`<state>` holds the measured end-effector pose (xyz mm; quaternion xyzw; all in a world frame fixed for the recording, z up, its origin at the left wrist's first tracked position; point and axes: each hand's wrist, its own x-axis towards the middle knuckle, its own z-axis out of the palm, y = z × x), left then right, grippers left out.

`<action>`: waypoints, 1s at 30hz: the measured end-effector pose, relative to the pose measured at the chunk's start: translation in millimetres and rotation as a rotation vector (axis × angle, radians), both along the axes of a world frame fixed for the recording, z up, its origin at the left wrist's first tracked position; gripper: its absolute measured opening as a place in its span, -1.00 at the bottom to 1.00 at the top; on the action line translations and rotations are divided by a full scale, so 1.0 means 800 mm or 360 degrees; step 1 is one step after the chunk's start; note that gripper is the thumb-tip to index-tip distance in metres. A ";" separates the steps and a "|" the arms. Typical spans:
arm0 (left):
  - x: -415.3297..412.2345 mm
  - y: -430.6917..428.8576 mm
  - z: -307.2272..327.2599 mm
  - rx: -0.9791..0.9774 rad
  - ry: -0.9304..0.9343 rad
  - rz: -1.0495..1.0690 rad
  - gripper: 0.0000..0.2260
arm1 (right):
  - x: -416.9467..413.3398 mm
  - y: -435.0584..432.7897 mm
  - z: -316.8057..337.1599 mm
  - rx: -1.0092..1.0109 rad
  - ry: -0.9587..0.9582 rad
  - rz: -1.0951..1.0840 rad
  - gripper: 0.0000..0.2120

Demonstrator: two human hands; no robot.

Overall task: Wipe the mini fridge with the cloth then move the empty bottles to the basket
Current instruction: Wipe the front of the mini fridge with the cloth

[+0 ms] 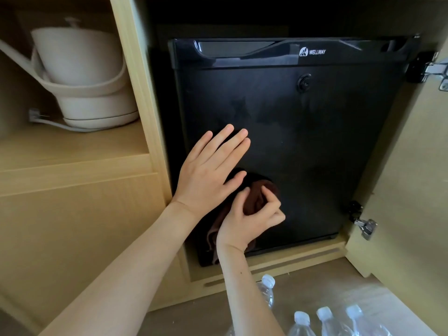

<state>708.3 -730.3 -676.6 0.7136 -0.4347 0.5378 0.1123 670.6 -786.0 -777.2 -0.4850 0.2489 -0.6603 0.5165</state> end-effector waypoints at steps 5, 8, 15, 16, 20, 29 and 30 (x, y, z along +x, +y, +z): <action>-0.001 0.000 0.001 -0.0017 -0.0028 0.0016 -0.54 | -0.016 -0.024 -0.061 0.0816 0.0319 0.0106 -0.70; -0.004 0.000 0.002 -0.0023 -0.0017 0.0027 -0.54 | -0.021 -0.036 -0.048 0.0787 0.0256 0.0160 -0.75; -0.008 -0.013 -0.001 -0.0030 -0.0072 0.0114 -0.52 | -0.019 -0.101 0.064 -0.0251 0.0021 0.0036 -0.78; -0.008 -0.016 -0.003 -0.0041 -0.0076 0.0124 -0.52 | -0.021 -0.110 0.060 -0.0431 0.0082 -0.0001 -0.77; -0.009 -0.023 -0.007 -0.0080 -0.0062 0.0139 -0.50 | -0.036 -0.134 -0.014 -0.0564 0.0447 -0.0067 -0.74; -0.013 -0.047 -0.006 -0.0060 -0.0099 0.0168 -0.47 | -0.046 -0.161 0.020 -0.0490 0.0219 0.0099 -0.77; -0.013 -0.052 -0.006 -0.0066 -0.0109 0.0158 -0.47 | -0.044 -0.167 0.036 -0.0620 0.0225 0.0055 -0.77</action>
